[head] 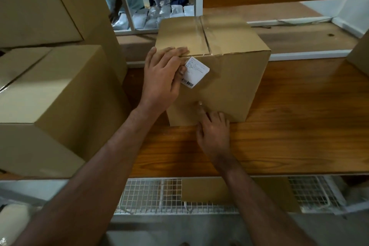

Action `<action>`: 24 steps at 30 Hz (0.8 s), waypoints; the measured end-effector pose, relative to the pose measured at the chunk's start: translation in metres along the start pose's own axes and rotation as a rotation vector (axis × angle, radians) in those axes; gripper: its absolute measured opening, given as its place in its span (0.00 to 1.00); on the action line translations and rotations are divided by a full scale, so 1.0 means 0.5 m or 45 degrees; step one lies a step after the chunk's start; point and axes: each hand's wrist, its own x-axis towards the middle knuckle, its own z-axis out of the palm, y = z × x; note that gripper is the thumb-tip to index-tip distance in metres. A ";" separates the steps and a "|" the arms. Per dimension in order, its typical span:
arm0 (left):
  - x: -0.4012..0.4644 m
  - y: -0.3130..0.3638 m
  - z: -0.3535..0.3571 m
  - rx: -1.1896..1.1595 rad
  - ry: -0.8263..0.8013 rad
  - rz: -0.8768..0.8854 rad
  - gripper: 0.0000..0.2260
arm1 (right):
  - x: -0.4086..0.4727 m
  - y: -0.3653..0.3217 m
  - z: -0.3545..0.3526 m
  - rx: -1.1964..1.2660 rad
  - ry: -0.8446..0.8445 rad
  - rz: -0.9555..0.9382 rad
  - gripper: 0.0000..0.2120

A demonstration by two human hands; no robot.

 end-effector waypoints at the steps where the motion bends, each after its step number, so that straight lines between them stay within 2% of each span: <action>1: 0.001 -0.002 -0.001 -0.003 0.004 0.009 0.13 | 0.001 0.003 -0.002 -0.020 0.015 0.023 0.28; 4: 0.004 -0.010 -0.001 -0.008 0.031 0.040 0.12 | 0.006 0.010 -0.006 -0.019 0.082 0.132 0.27; 9: 0.003 -0.011 0.009 -0.021 0.078 0.045 0.12 | 0.001 0.014 0.009 -0.109 0.065 0.047 0.29; 13: 0.005 -0.017 0.015 -0.025 0.109 0.071 0.10 | -0.003 0.026 0.007 -0.042 0.142 0.228 0.29; 18: 0.003 -0.026 0.018 -0.040 0.134 0.102 0.09 | 0.000 -0.011 0.015 -0.103 0.038 0.051 0.31; 22: 0.001 -0.026 0.017 -0.054 0.135 0.083 0.09 | 0.001 0.027 -0.006 -0.124 0.134 0.213 0.31; 24: 0.001 -0.022 0.017 -0.064 0.137 0.069 0.09 | 0.000 0.020 -0.011 -0.101 0.140 0.200 0.31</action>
